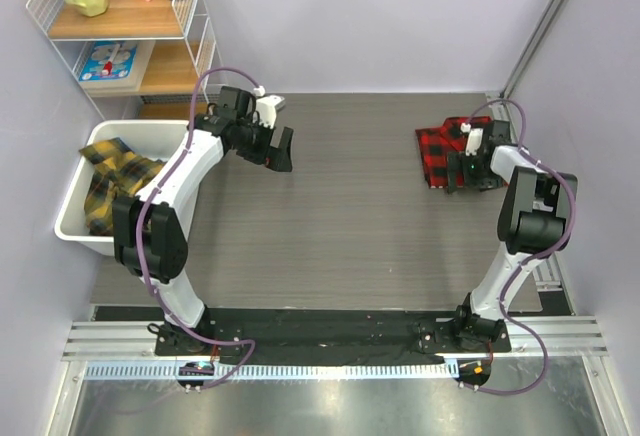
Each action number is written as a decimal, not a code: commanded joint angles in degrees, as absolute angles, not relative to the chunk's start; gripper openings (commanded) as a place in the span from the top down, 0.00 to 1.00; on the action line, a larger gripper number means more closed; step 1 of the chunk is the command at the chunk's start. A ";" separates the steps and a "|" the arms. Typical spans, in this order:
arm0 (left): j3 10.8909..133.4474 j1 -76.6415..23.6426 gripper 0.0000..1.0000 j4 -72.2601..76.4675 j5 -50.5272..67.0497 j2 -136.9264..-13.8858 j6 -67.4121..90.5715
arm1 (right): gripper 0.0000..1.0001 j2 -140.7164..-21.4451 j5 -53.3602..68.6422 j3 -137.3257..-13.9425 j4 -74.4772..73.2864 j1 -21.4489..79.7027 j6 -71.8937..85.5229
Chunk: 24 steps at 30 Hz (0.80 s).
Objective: Fold and stack the long sleeve shirts
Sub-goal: Neatly place the folded shirt to the corner
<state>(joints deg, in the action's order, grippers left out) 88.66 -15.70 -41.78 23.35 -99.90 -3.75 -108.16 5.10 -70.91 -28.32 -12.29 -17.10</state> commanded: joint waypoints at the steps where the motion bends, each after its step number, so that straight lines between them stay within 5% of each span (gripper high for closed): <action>1: 90.17 -15.29 0.00 -41.04 22.41 -98.79 -4.83 | 0.00 -115.12 0.27 -72.93 -18.02 -10.28 -11.52; 13: 92.81 -14.94 0.00 -42.80 21.35 -101.42 -5.54 | 0.00 -129.11 -0.79 -97.20 -21.97 -9.58 -10.45; 24: 107.66 -14.94 0.00 -52.48 24.43 -110.83 -0.35 | 0.00 -106.72 17.91 -98.88 -33.81 -9.23 -13.53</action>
<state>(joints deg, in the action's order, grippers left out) 103.35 -15.33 -48.69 22.20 -108.20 -2.11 -121.32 8.84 -96.55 -29.10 -9.76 -11.60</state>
